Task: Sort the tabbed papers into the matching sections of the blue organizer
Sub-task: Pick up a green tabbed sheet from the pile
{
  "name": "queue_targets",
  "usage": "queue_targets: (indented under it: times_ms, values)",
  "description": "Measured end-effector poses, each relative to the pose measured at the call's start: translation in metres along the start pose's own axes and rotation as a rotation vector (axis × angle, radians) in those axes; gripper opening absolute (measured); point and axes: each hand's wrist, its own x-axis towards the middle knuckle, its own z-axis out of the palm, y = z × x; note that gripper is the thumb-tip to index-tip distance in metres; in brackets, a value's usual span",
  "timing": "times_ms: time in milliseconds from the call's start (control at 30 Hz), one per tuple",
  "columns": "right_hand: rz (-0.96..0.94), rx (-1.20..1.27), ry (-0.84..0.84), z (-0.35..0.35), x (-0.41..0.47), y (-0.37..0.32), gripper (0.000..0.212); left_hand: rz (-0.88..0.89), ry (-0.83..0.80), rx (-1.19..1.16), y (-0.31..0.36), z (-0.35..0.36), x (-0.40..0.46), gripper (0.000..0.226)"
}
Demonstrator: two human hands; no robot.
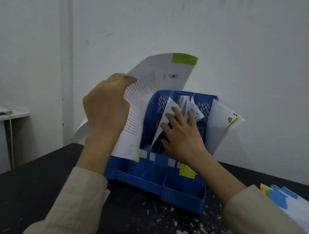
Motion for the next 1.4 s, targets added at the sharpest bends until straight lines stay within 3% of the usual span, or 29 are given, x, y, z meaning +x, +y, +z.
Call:
queue_targets:
  times_ms: [100, 267, 400, 533, 667, 767, 867, 900, 1000, 1133, 1267, 1333, 1400]
  values:
    - [0.003, -0.002, 0.019, -0.001, 0.002, 0.000, 0.045, -0.047, 0.063, 0.057, 0.000, -0.003, 0.002, 0.032]
    - [0.007, 0.030, 0.017, -0.002, 0.001, -0.002, 0.046, -0.184, 0.025, -0.067, 0.015, 0.007, -0.003, 0.057]
    - [0.009, 0.039, 0.015, -0.001, 0.000, 0.000, 0.047, -0.192, -0.170, -0.263, 0.025, 0.022, -0.008, 0.077]
    - [0.020, 0.047, -0.016, 0.000, 0.000, 0.001, 0.046, -0.181, -0.490, -0.435, 0.016, 0.052, -0.030, 0.091]
    - [0.014, 0.054, -0.036, 0.000, 0.000, 0.002, 0.043, -0.190, -0.607, -0.434, 0.002, 0.075, -0.049, 0.096]
    - [0.041, 0.101, -0.032, -0.004, 0.002, 0.005, 0.038, -0.189, -0.565, -0.463, 0.010, 0.078, -0.059, 0.088]
    - [0.079, 0.149, -0.038, -0.009, 0.005, 0.008, 0.036, 0.031, -0.266, -0.461, 0.013, 0.086, -0.068, 0.079]
    - [0.079, 0.148, -0.031, -0.009, 0.006, 0.009, 0.035, 0.065, -0.235, -0.450, 0.009, 0.097, -0.072, 0.079]
    - [0.066, 0.138, -0.016, -0.010, 0.003, 0.008, 0.033, -0.040, -0.474, -0.471, 0.005, 0.110, -0.079, 0.091]
    - [0.048, 0.137, -0.053, -0.011, -0.001, 0.010, 0.039, -0.081, -0.810, -0.424, -0.003, 0.108, -0.089, 0.090]
    - [0.045, 0.115, -0.053, -0.010, -0.001, 0.013, 0.036, -0.157, -0.735, -0.428, -0.007, 0.106, -0.083, 0.084]
    - [0.057, 0.104, -0.021, -0.011, 0.000, 0.011, 0.035, -0.233, -0.682, -0.592, -0.007, 0.104, -0.079, 0.086]
    - [0.044, 0.103, 0.067, -0.012, 0.002, 0.010, 0.042, -0.292, -0.629, -0.782, -0.010, 0.102, -0.080, 0.103]
